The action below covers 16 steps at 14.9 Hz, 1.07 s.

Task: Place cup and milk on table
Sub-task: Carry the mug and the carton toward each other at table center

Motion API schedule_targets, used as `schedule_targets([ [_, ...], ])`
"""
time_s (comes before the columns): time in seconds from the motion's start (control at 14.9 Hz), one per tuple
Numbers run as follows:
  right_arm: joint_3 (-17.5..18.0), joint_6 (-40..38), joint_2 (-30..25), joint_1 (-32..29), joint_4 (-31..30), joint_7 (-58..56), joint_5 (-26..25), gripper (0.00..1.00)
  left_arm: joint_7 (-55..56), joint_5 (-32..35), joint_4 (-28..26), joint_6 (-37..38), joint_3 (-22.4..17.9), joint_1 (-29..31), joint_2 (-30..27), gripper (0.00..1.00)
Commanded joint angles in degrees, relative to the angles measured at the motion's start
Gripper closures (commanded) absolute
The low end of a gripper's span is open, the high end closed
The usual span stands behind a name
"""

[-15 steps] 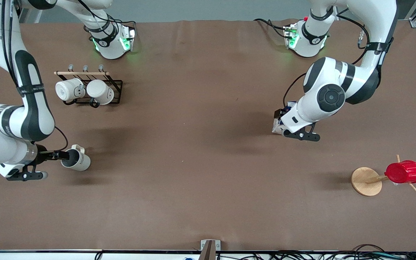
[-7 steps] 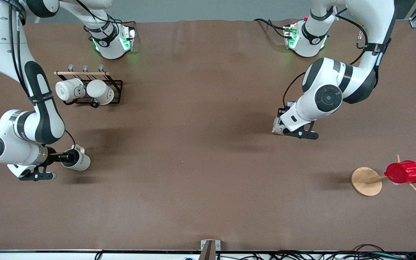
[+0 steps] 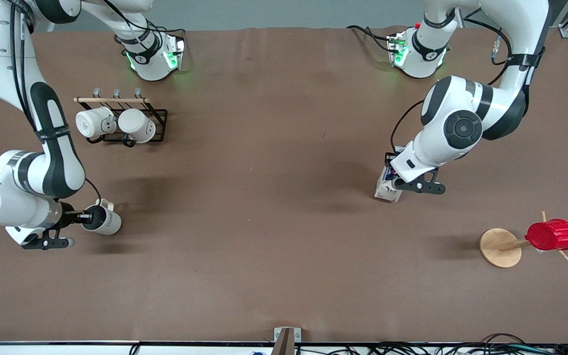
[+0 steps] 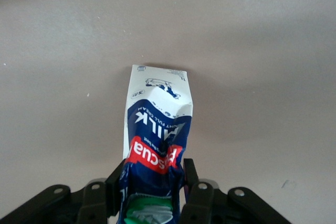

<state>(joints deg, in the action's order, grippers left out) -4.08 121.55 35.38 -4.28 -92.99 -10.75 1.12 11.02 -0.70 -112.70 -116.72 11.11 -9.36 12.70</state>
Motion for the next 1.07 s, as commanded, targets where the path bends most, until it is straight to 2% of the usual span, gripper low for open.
schedule_targets([
  [0.0,1.1,-7.2,-1.4,3.3,3.9,0.7,1.0,1.0,-0.6,1.1,1.2,0.0,0.3,0.9,-1.3,0.56],
  [0.13,5.5,-9.0,-3.2,5.9,3.9,5.6,1.1,1.0,-0.6,1.0,2.7,0.0,-0.2,1.0,-1.3,0.62],
  [0.34,17.1,-9.1,-4.0,6.1,3.6,22.3,0.3,1.0,-0.6,1.0,5.2,0.2,-0.3,1.7,-1.1,0.77],
  [0.47,21.5,-8.3,-3.9,7.8,3.4,29.8,0.2,1.0,0.0,0.4,7.7,0.6,-0.2,1.8,-0.7,0.85],
  [0.6,23.8,-4.4,-3.4,11.5,3.1,37.3,-0.1,1.0,0.5,0.0,10.6,0.8,0.3,1.1,0.1,0.89],
  [0.81,24.4,-0.1,-1.3,18.2,2.8,48.8,-2.8,1.0,1.9,-4.0,16.0,2.9,0.5,-1.7,3.1,0.89],
  [1.01,24.5,2.7,0.5,22.2,2.8,57.0,-5.2,1.0,5.8,-4.2,22.7,7.2,0.4,-6.7,8.6,0.89],
])
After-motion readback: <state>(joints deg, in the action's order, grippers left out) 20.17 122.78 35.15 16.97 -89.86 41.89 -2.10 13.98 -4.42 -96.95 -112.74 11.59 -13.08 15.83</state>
